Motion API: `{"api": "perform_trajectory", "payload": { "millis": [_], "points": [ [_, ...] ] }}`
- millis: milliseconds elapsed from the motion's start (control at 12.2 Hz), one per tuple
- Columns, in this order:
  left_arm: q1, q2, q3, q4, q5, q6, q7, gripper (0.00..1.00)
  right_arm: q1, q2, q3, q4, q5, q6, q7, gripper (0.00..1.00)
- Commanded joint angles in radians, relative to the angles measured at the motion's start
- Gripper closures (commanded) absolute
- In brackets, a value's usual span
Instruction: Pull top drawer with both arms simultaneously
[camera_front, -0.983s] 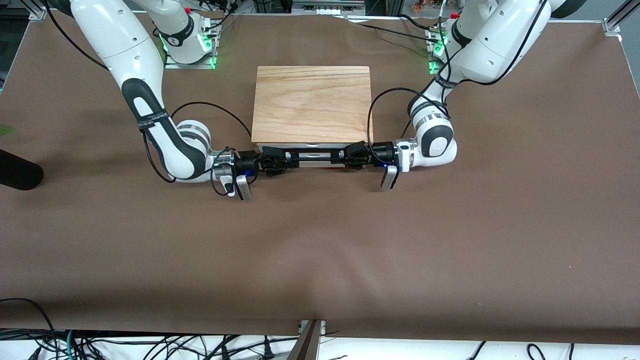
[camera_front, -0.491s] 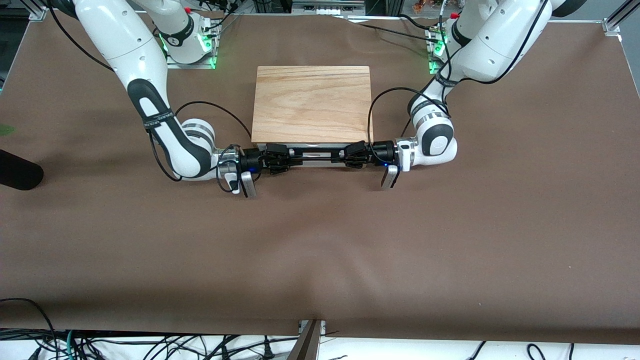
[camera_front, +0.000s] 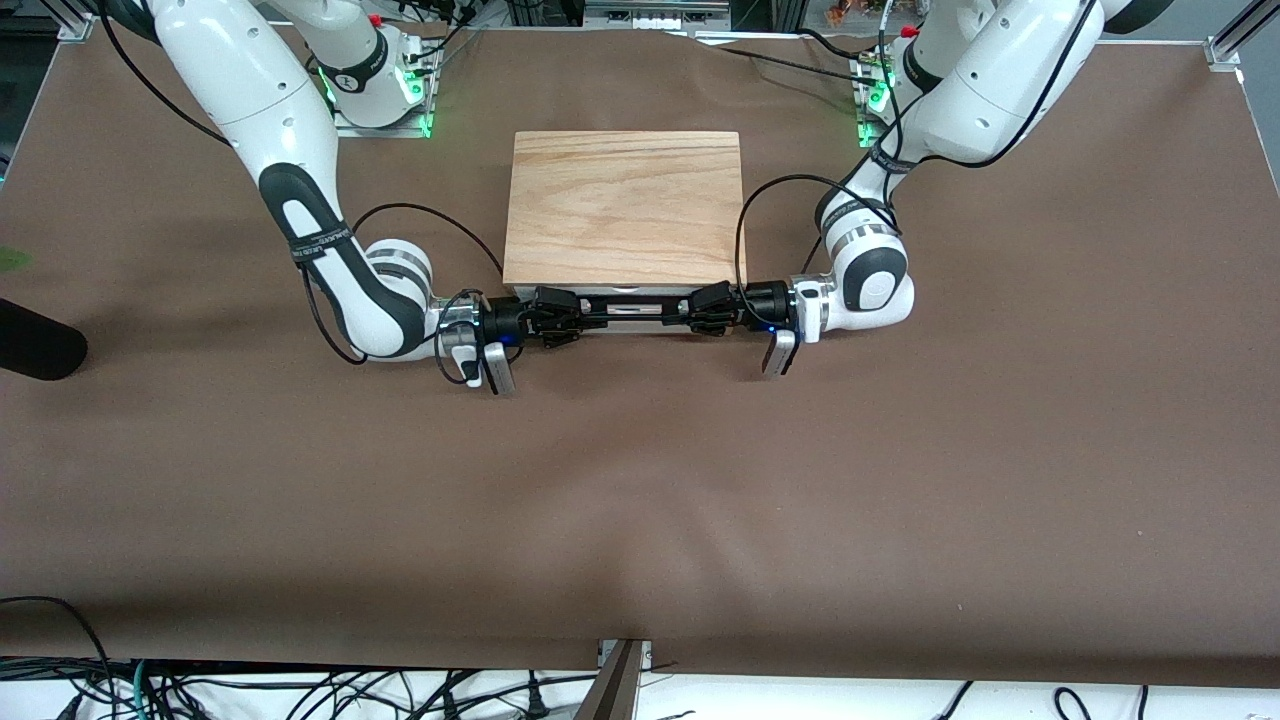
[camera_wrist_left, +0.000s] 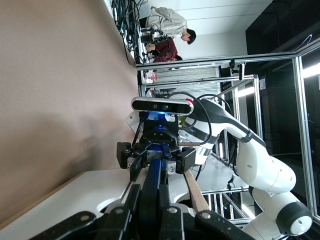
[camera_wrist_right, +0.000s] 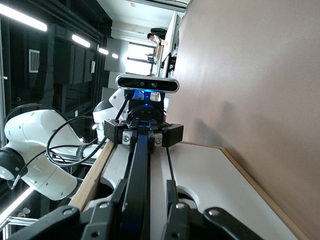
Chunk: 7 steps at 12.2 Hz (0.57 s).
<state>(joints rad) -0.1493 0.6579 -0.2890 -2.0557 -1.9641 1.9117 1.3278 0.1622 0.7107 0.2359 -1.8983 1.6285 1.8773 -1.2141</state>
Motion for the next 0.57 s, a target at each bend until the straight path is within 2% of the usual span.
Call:
{"api": "perform_trajectory", "payload": {
  "millis": [0,82,164,409,491],
  "points": [
    [-0.018,-0.035,-0.021,-0.104,0.008,0.006,0.044,1.00,0.000,-0.001,0.025,-0.010,0.017,0.005,-0.025,0.65],
    [-0.018,-0.035,-0.021,-0.104,0.008,0.006,0.044,1.00,-0.001,0.001,0.029,-0.011,0.017,0.005,-0.024,0.67],
    [-0.018,-0.035,-0.021,-0.104,0.008,0.006,0.042,1.00,-0.001,0.000,0.033,-0.015,0.017,0.005,-0.025,0.73],
    [-0.018,-0.035,-0.021,-0.104,0.008,0.006,0.044,1.00,-0.003,-0.001,0.033,-0.016,0.017,0.002,-0.024,1.00],
    [-0.018,-0.035,-0.021,-0.104,0.008,0.007,0.042,1.00,-0.004,-0.001,0.033,-0.016,0.017,0.002,-0.024,1.00]
  ]
}}
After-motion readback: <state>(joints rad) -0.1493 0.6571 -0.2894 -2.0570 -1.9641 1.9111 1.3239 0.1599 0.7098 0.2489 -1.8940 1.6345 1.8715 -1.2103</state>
